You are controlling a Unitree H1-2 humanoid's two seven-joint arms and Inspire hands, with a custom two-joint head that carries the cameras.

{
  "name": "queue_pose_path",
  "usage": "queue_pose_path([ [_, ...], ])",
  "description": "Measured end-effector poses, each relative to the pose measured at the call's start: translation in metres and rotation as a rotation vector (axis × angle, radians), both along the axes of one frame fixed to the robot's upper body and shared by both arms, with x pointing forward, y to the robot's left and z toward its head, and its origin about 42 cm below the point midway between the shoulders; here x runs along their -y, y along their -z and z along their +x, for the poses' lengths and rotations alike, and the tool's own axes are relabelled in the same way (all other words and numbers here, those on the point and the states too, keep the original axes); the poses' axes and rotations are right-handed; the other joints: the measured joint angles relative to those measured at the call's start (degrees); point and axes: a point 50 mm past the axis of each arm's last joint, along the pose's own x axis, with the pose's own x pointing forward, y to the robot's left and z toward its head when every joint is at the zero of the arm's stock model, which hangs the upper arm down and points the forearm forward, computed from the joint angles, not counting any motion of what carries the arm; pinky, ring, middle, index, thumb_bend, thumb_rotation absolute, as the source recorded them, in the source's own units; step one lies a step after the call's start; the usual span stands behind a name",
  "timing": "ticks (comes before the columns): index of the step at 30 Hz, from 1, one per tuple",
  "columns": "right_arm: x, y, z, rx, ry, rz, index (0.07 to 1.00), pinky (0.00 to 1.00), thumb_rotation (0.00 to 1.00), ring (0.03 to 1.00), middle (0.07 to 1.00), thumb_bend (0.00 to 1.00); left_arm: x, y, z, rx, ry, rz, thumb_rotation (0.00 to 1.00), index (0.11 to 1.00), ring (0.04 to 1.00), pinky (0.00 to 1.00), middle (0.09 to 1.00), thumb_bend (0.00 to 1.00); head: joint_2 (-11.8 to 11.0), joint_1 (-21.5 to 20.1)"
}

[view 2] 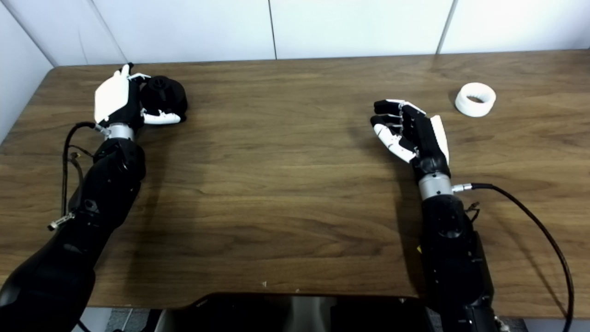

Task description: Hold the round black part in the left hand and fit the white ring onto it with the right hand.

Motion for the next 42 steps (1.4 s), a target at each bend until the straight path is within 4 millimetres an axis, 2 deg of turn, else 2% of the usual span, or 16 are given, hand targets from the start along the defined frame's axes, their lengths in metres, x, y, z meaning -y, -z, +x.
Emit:
queue_pose_path([
  [13, 0.0, 0.0, 0.0, 0.0, -0.001, -0.003, 0.667, 0.59, 0.35, 0.68, 0.697, 0.41, 0.001, 0.0, 0.0, 0.008, 0.0, 0.005, 0.24, 0.62, 1.0, 1.0, 1.0, 0.94, 0.09, 0.09],
  [26, 0.0, 0.0, 0.0, 0.001, 0.0, -0.004, 0.662, 0.6, 0.37, 0.689, 0.698, 0.42, 0.005, 0.003, -0.003, 0.012, 0.019, 0.008, 0.27, 0.626, 1.0, 1.0, 1.0, 0.96, -0.09, 0.0],
  [34, 0.0, 0.0, 0.0, 0.003, 0.003, -0.012, 0.656, 0.6, 0.36, 0.686, 0.692, 0.42, 0.025, 0.01, -0.014, 0.033, 0.059, -0.019, 0.3, 0.637, 1.0, 1.0, 1.0, 0.96, 0.0, 0.26],
  [42, 0.001, 0.0, 0.0, 0.003, 0.004, 0.0, 0.662, 0.61, 0.35, 0.691, 0.698, 0.42, 0.054, 0.016, -0.028, 0.041, 0.118, -0.07, 0.3, 0.639, 1.0, 1.0, 1.0, 0.96, 0.0, 0.26],
])
